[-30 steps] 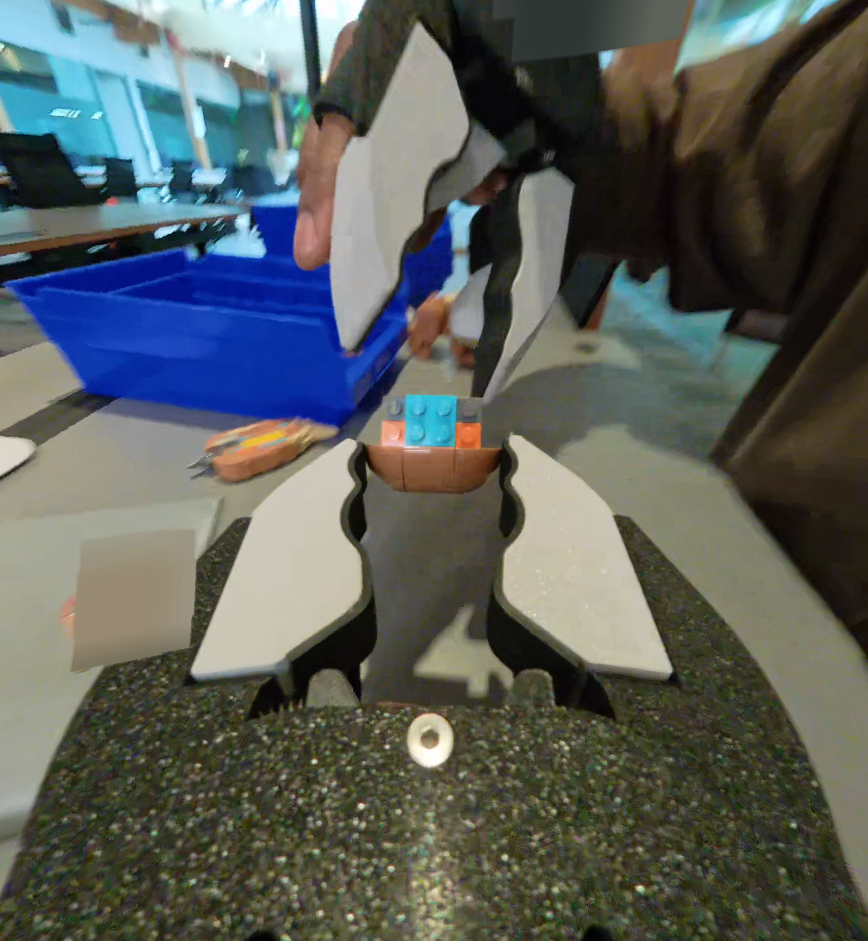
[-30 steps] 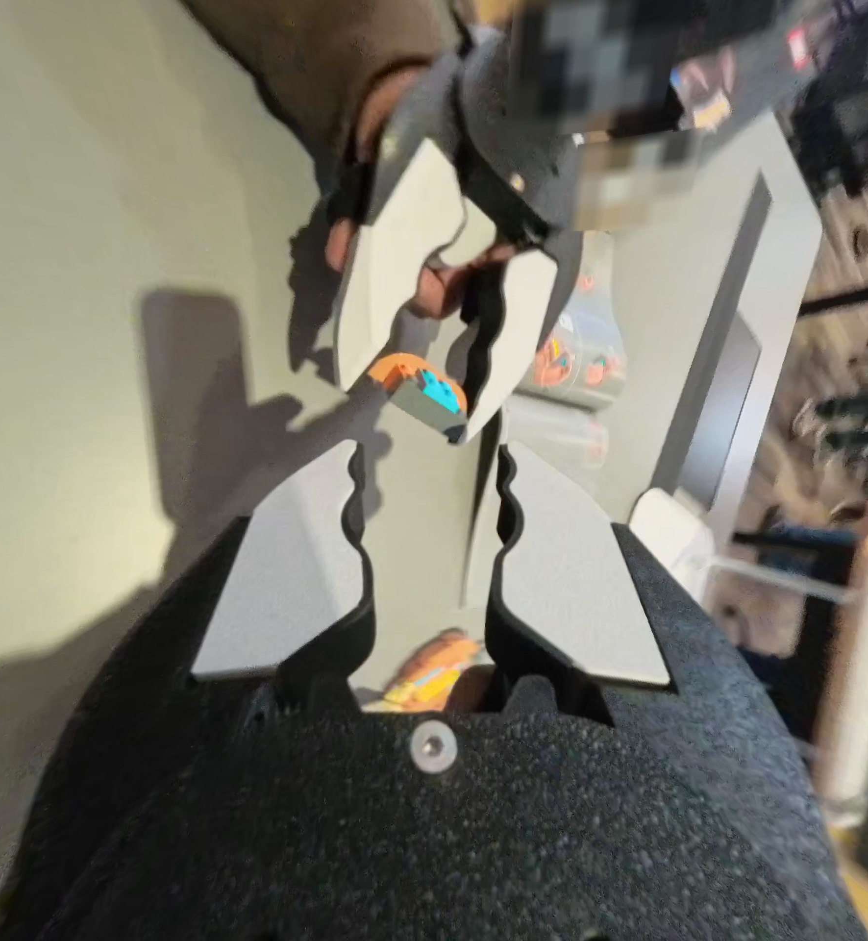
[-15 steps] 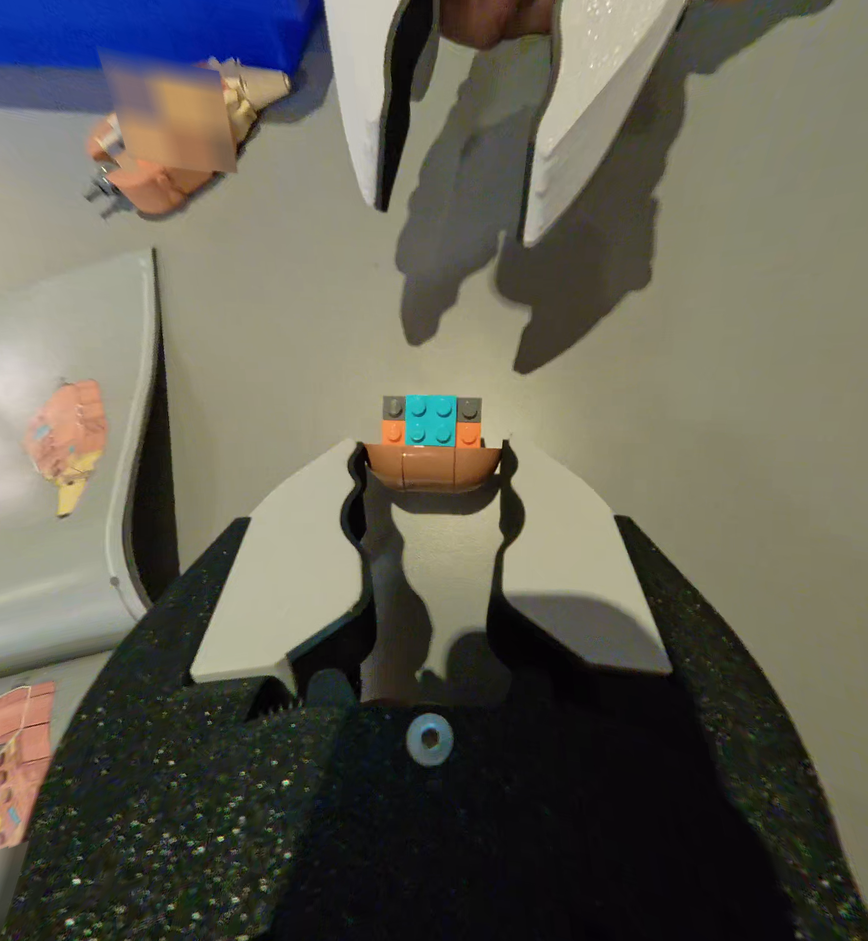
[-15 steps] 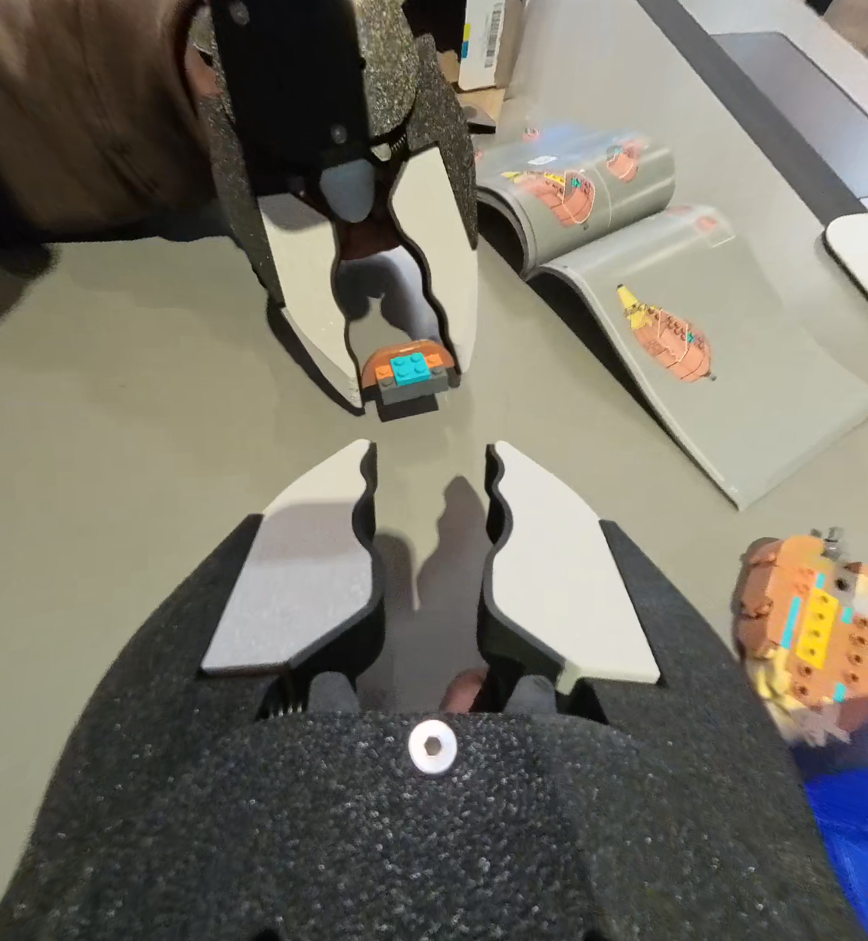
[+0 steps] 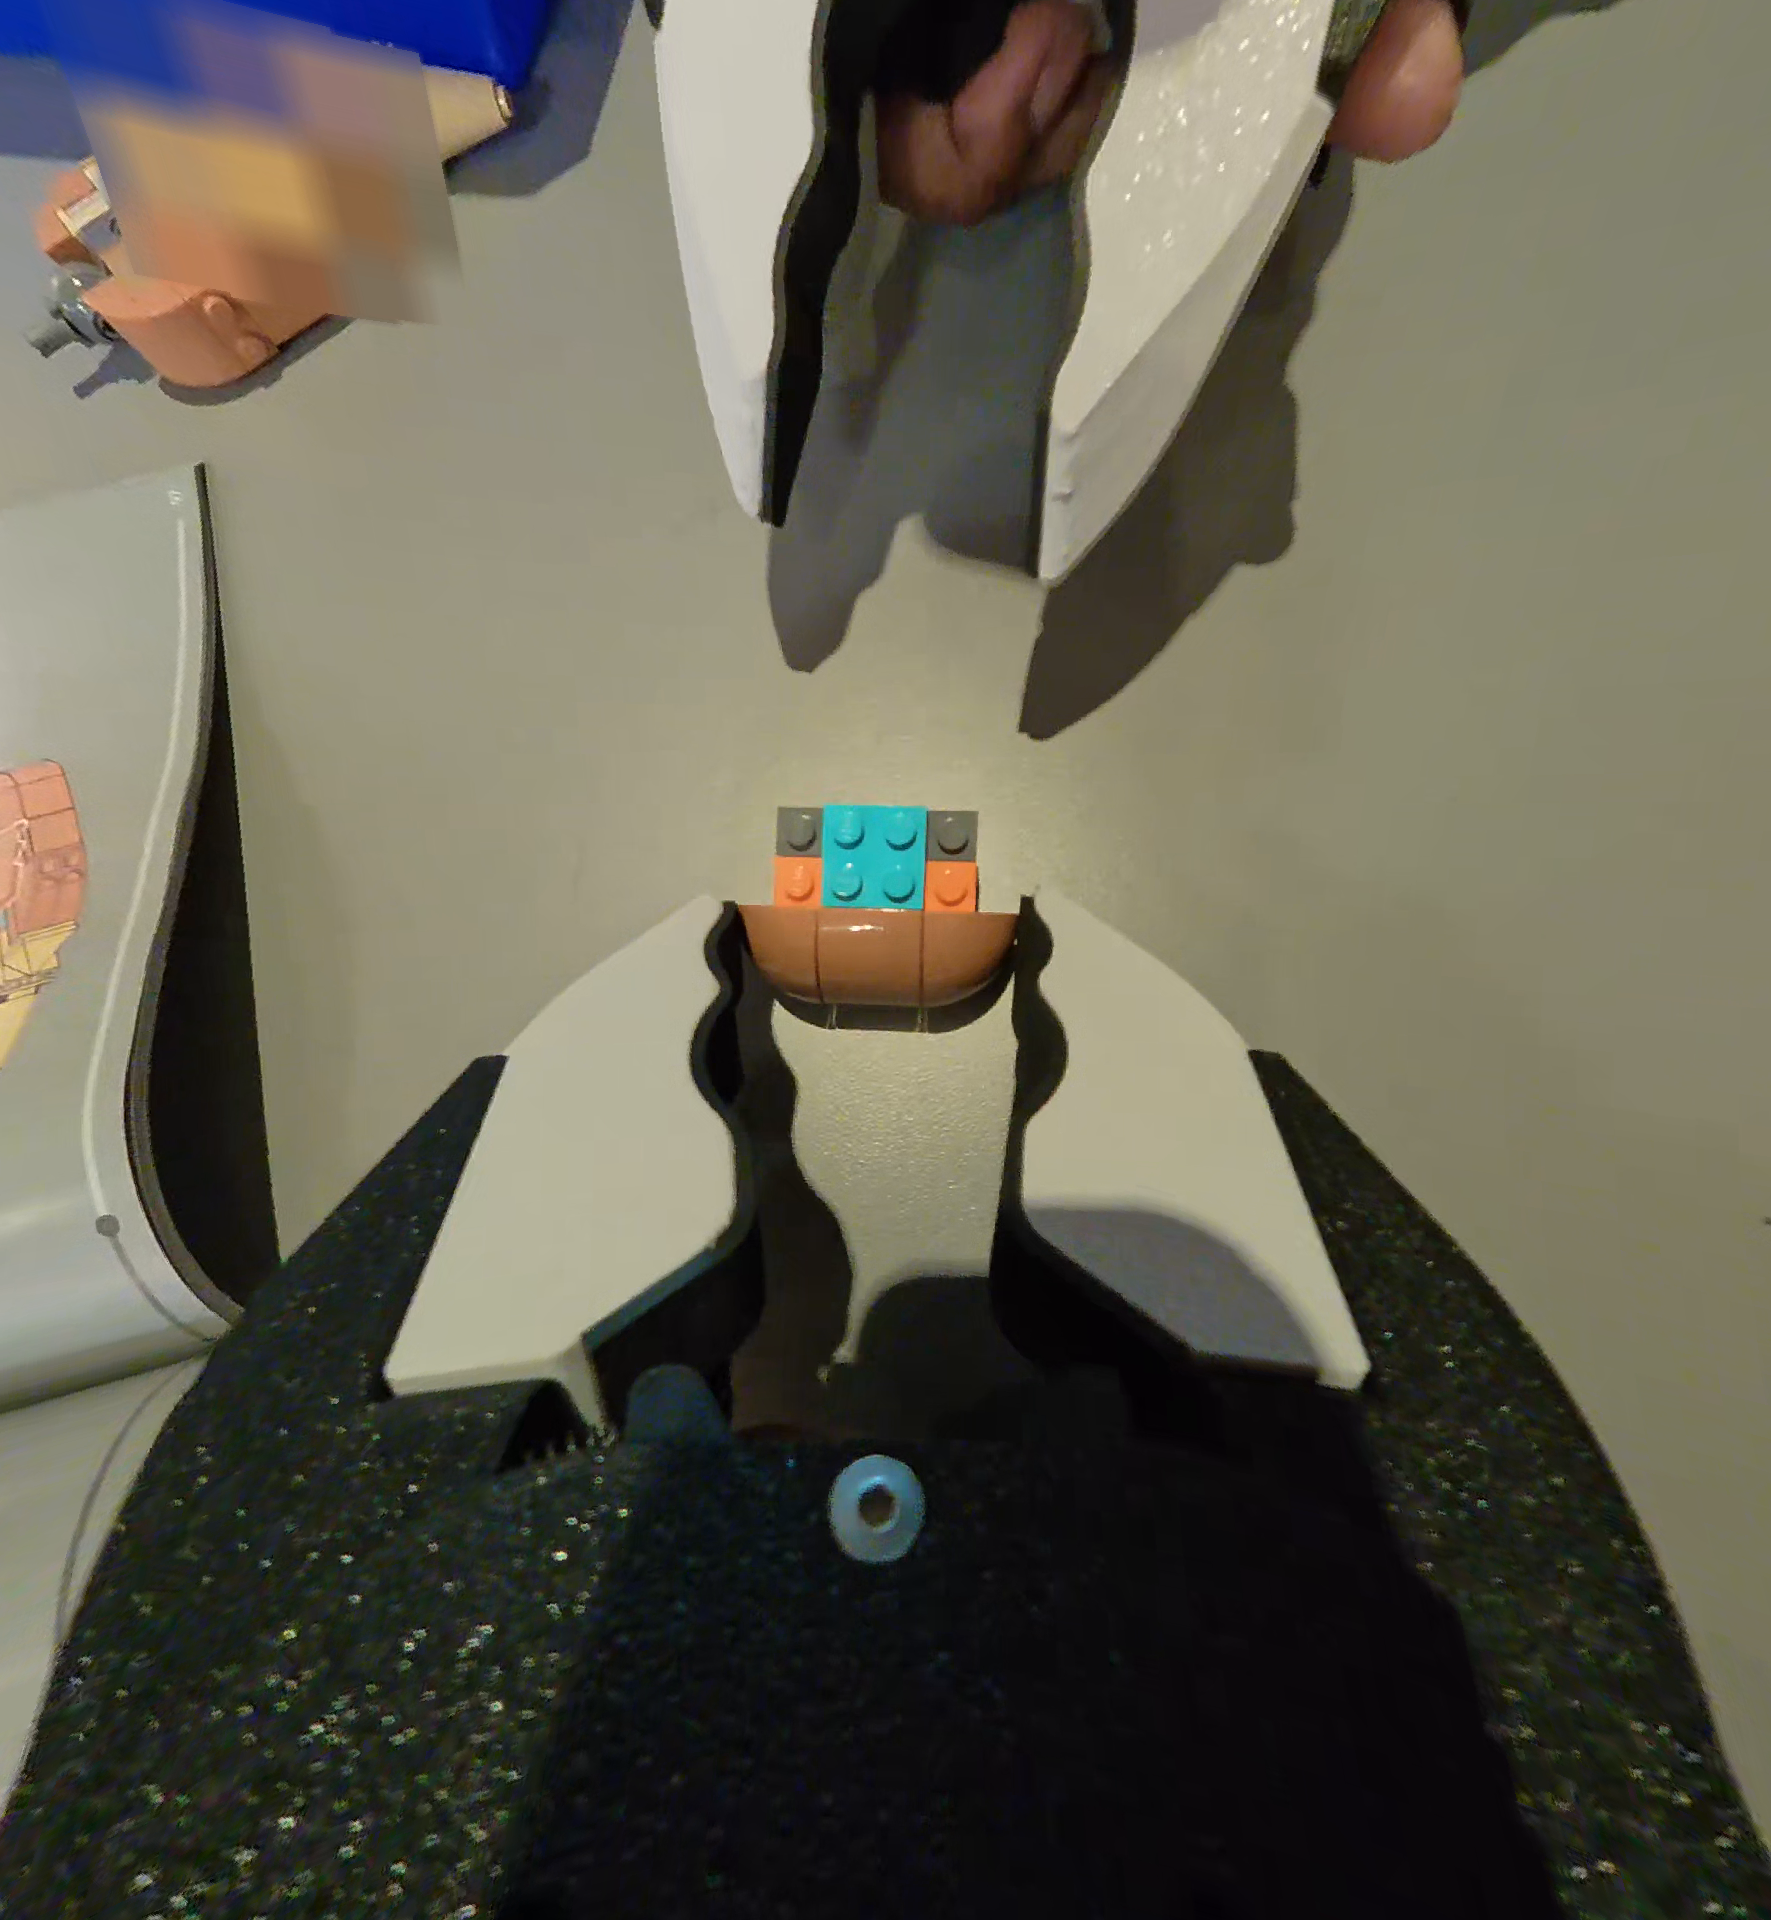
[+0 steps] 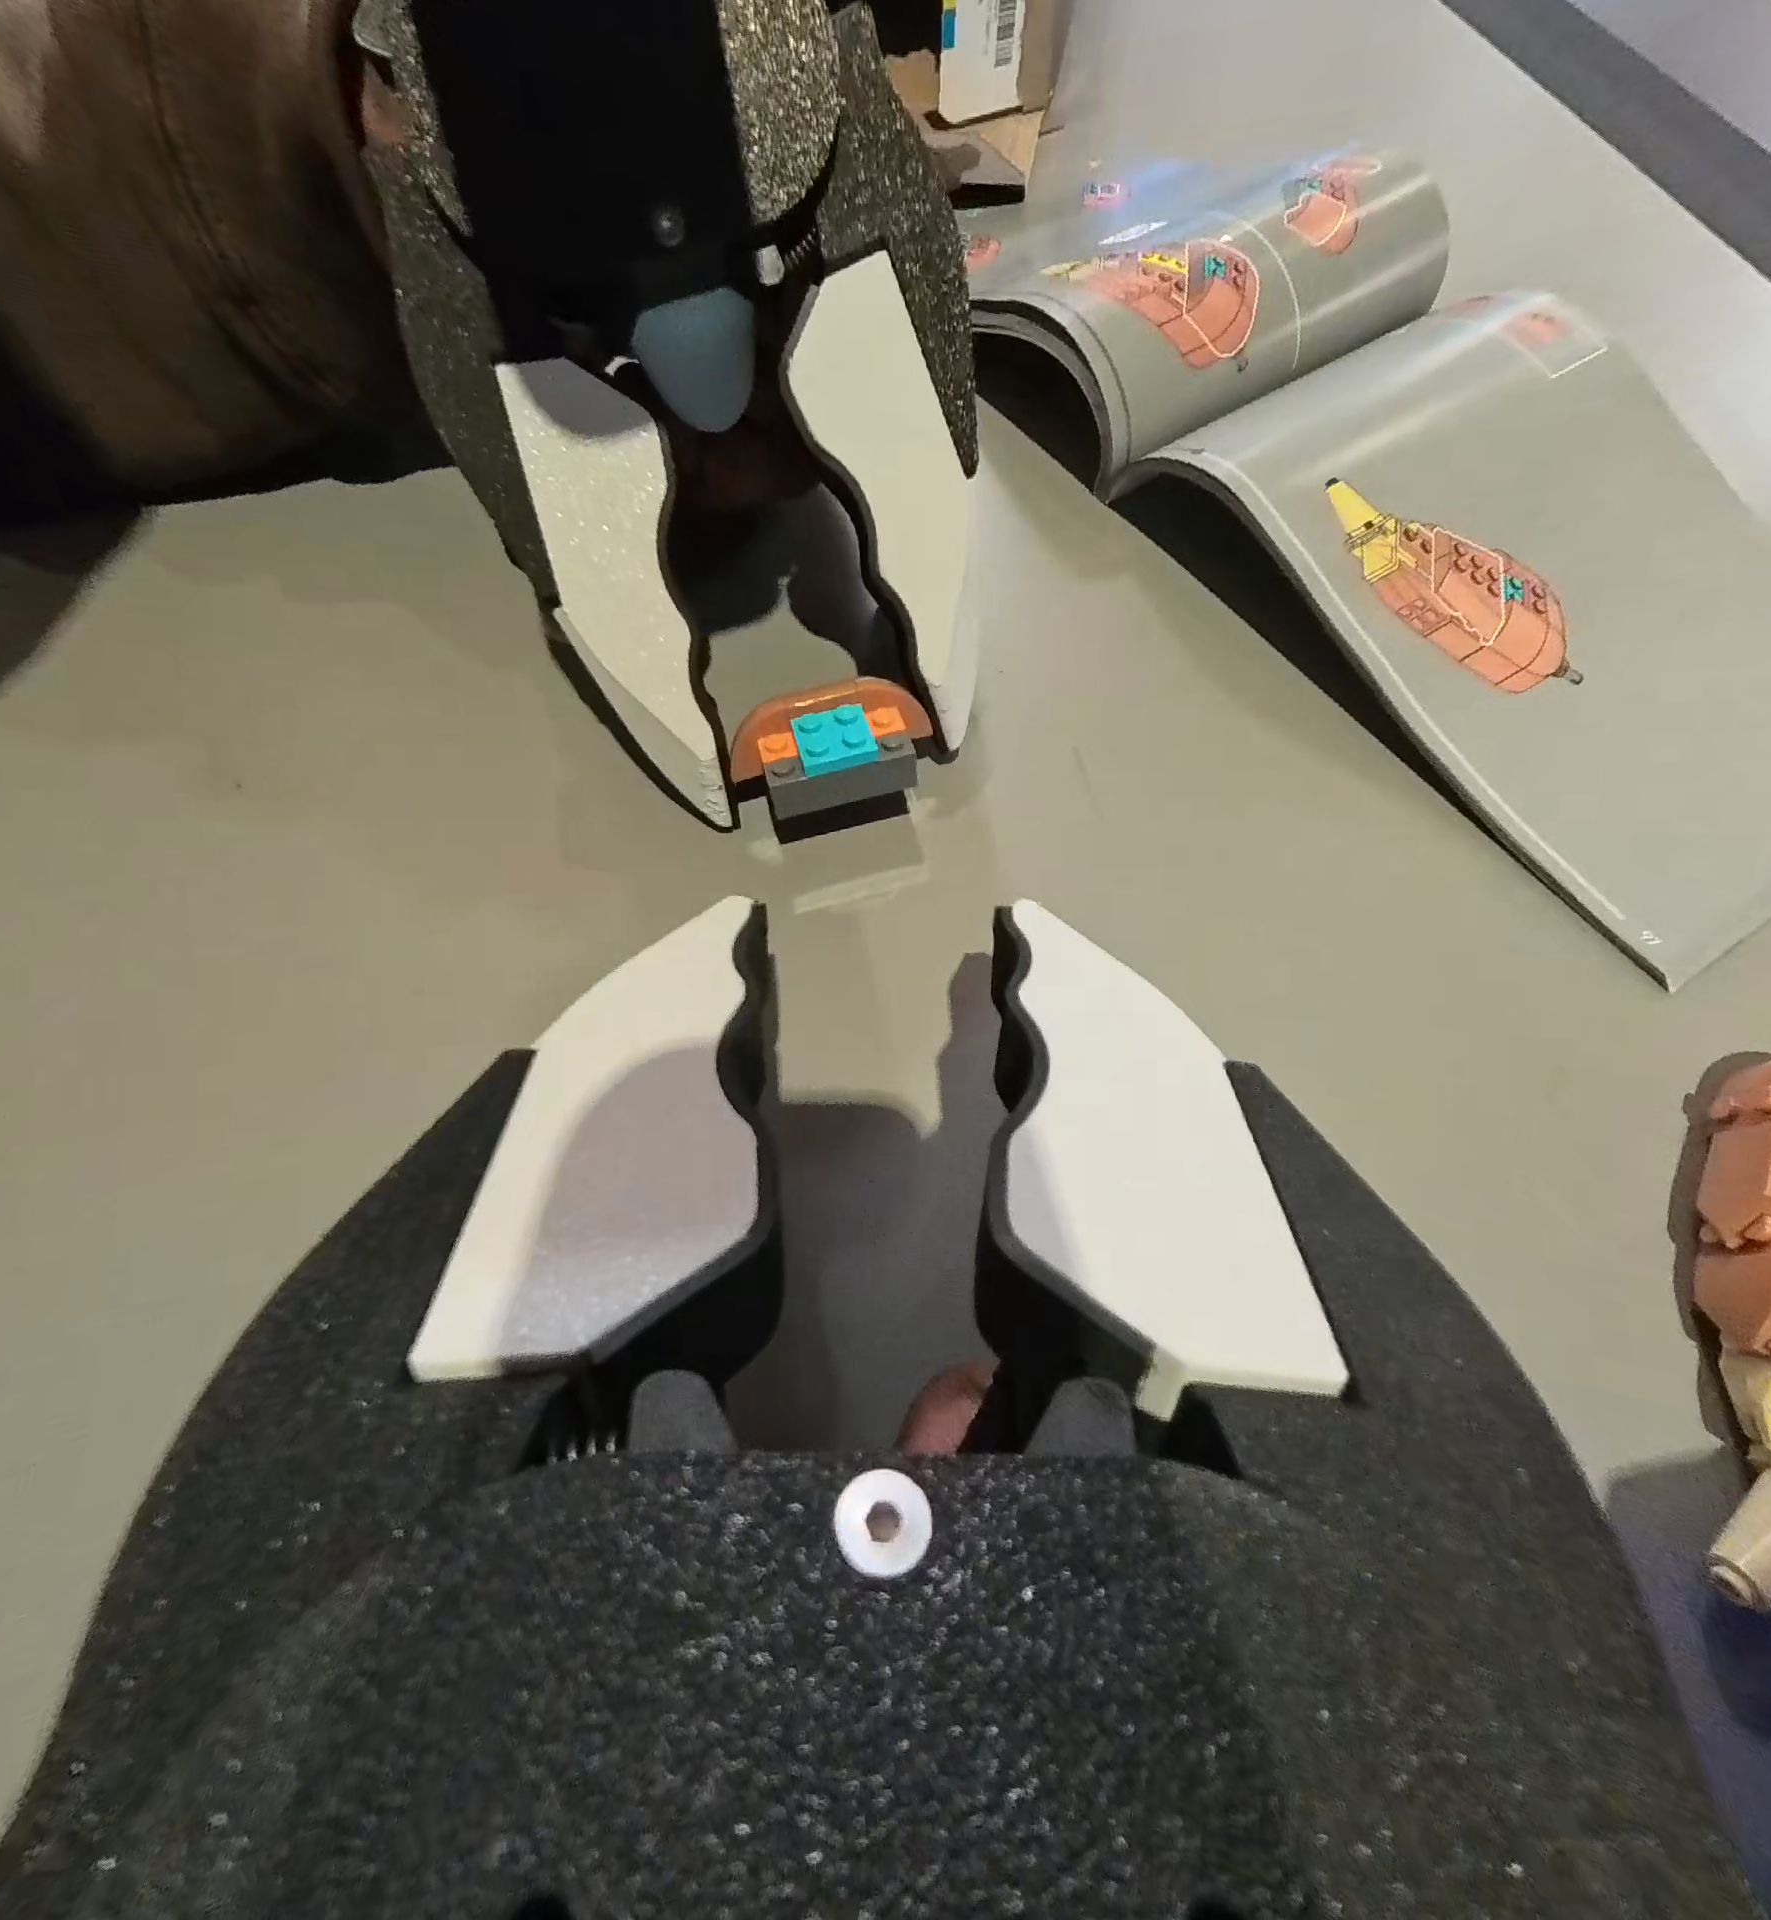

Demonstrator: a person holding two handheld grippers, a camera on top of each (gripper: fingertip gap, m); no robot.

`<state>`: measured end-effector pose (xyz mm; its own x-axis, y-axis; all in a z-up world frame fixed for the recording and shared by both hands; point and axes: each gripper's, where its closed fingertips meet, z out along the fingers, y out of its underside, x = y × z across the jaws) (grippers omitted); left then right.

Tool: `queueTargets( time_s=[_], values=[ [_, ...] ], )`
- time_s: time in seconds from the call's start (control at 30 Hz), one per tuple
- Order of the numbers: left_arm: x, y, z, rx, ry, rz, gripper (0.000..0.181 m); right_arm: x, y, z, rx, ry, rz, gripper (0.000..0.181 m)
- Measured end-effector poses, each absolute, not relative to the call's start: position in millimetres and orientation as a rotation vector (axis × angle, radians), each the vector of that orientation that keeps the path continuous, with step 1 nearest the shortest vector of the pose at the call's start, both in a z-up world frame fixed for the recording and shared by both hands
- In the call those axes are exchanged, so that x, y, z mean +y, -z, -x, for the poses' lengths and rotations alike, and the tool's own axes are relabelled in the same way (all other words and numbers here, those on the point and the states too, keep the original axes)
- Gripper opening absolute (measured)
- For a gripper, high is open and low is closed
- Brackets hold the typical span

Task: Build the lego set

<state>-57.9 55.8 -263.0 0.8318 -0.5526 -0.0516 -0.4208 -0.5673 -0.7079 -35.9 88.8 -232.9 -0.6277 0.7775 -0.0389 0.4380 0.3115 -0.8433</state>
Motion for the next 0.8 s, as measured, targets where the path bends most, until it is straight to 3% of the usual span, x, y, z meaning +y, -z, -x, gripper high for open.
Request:
queueTargets(
  time_s=[0.8],
  values=[
    [56.2,255.7,56.4,0.683,0.282,2.205,0.059,82.5,235.3,29.9,-2.246,-1.205,0.979,0.039]
  ],
)
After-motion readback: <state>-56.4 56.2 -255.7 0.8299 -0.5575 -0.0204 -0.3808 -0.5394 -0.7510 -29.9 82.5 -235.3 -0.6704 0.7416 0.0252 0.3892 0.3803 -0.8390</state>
